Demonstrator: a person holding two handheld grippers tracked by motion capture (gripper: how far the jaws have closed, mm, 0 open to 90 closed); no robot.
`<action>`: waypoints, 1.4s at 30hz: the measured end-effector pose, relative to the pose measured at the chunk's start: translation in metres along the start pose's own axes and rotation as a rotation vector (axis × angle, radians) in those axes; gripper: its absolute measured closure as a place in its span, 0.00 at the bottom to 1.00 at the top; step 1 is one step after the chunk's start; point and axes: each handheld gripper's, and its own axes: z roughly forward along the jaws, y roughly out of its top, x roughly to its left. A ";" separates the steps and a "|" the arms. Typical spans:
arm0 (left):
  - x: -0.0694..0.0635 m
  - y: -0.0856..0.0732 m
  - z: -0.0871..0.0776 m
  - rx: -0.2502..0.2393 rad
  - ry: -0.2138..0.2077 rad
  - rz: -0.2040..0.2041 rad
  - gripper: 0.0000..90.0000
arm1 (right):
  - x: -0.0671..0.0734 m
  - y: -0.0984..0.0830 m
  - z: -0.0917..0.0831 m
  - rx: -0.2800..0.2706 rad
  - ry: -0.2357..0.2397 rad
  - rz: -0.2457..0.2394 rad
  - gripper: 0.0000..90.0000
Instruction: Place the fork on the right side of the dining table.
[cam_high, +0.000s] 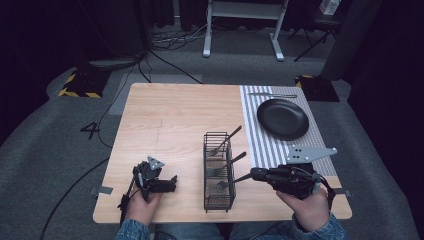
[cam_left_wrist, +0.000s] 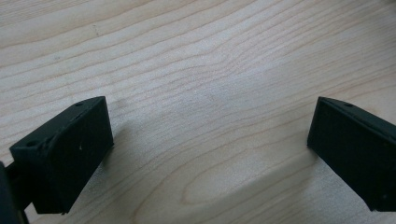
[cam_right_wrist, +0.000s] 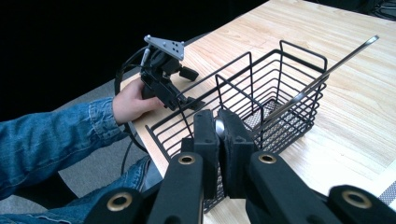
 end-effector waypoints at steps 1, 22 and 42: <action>0.000 0.000 0.000 0.000 0.000 0.000 0.00 | 0.000 0.001 -0.001 -0.003 0.000 0.000 0.96; 0.001 0.001 0.001 -0.002 -0.002 0.008 0.00 | -0.009 0.007 -0.032 -0.072 -0.017 0.020 0.96; 0.000 0.001 0.001 0.000 -0.003 0.006 0.00 | -0.024 0.005 -0.073 -0.151 -0.087 0.059 0.96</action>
